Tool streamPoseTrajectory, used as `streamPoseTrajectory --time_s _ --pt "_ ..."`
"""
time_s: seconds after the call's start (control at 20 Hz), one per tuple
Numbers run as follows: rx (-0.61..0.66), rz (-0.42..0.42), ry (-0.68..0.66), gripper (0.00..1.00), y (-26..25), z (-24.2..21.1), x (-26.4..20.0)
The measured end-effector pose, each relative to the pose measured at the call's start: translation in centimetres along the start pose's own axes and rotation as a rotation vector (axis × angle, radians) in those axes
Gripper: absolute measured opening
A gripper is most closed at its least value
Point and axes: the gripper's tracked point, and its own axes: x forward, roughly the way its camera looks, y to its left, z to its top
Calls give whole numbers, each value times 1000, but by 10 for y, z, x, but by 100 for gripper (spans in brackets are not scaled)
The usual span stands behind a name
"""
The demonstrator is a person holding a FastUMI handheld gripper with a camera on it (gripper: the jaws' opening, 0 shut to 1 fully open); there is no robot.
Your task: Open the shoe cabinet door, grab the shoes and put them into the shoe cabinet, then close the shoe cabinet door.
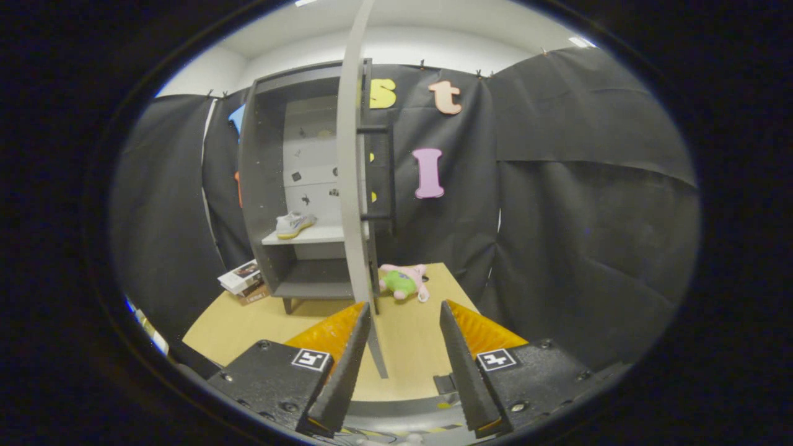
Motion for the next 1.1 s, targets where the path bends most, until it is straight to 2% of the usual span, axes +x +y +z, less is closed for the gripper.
streamPoseTrajectory --time_s 0.3,0.6,0.9,1.1 --pt "-24 130 166 77 79 -103 36" --pt "-15 277 289 77 168 -187 86" --pt "-49 294 401 77 218 -255 144" --pt "-98 260 413 77 226 -267 179"
